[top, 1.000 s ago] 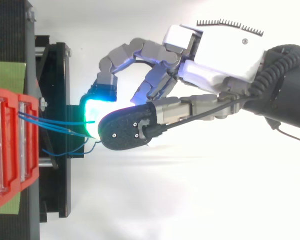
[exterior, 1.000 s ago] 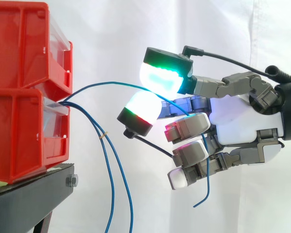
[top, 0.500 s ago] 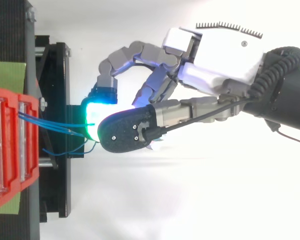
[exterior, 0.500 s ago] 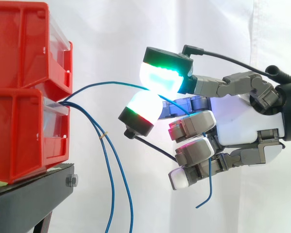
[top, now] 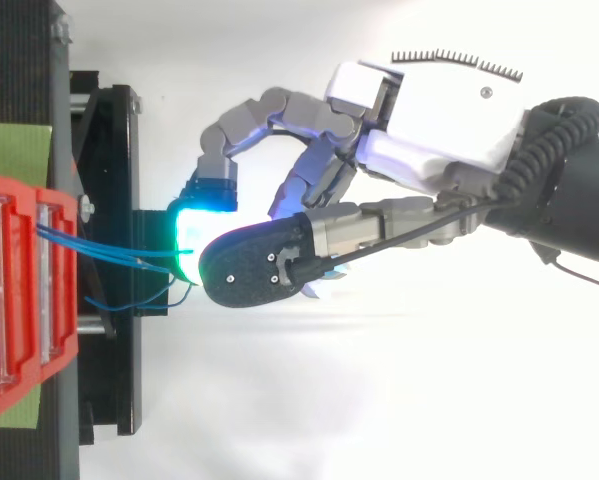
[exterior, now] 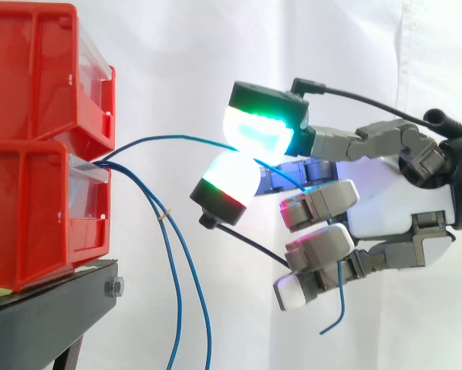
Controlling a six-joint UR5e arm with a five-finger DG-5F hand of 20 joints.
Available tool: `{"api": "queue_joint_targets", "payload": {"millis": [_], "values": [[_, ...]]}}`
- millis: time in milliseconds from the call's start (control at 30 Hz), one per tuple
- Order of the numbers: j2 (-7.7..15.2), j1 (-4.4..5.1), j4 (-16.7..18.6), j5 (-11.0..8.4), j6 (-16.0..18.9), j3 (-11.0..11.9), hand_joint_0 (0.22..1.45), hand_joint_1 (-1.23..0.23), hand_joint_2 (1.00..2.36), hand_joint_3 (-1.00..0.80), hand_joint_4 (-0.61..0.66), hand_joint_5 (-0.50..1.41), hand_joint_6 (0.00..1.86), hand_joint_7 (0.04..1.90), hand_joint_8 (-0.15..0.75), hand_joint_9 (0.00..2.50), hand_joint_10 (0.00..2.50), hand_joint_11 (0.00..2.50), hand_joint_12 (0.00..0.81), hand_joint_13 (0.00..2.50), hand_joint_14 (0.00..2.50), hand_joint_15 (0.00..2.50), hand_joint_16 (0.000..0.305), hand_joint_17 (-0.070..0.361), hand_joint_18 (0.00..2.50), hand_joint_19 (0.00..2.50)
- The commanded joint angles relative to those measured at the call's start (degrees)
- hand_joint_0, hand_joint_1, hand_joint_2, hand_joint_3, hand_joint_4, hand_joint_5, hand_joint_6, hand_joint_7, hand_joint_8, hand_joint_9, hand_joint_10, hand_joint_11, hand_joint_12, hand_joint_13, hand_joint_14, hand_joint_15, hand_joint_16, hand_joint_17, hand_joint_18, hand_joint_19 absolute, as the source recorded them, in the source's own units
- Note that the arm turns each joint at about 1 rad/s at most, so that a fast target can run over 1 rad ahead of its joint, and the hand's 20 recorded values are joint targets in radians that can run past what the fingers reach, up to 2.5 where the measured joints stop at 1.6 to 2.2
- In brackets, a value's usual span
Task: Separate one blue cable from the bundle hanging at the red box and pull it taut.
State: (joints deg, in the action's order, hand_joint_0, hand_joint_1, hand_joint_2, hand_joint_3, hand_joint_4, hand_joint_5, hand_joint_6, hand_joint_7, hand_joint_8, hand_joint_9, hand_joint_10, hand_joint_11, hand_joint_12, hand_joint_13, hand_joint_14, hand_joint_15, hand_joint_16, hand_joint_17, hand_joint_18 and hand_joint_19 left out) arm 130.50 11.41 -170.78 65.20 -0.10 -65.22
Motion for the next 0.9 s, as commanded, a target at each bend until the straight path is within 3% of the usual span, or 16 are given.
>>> {"api": "queue_joint_targets", "payload": {"millis": [0,167,400,867], "values": [[-0.1,0.02,0.5,0.1,0.0,-2.6,0.74,-0.65,1.02,-0.29,-0.17,-0.26,0.96,1.07,0.21,1.23,0.45,1.53,0.281,1.35,0.02,1.29,0.047,0.105,0.81,0.68],[-0.1,0.02,4.6,-0.16,0.3,-5.8,0.74,-0.65,1.02,-0.28,-0.17,-0.26,0.96,1.06,0.208,1.23,0.46,1.53,0.28,1.35,0.02,1.3,0.047,0.105,0.81,0.69],[0.0,0.02,8.3,-0.16,0.3,-6.0,0.74,-0.65,1.02,-0.28,-0.17,-0.26,0.96,1.08,0.21,1.23,0.47,1.53,0.281,1.35,0.02,1.29,0.047,0.105,0.82,0.68],[-0.1,0.02,8.5,-0.16,-0.1,-6.0,0.74,-0.66,1.02,-0.25,-0.18,-0.25,0.96,1.09,0.203,1.25,0.46,1.53,0.286,1.35,0.02,1.29,0.047,0.105,0.81,0.69]]}}
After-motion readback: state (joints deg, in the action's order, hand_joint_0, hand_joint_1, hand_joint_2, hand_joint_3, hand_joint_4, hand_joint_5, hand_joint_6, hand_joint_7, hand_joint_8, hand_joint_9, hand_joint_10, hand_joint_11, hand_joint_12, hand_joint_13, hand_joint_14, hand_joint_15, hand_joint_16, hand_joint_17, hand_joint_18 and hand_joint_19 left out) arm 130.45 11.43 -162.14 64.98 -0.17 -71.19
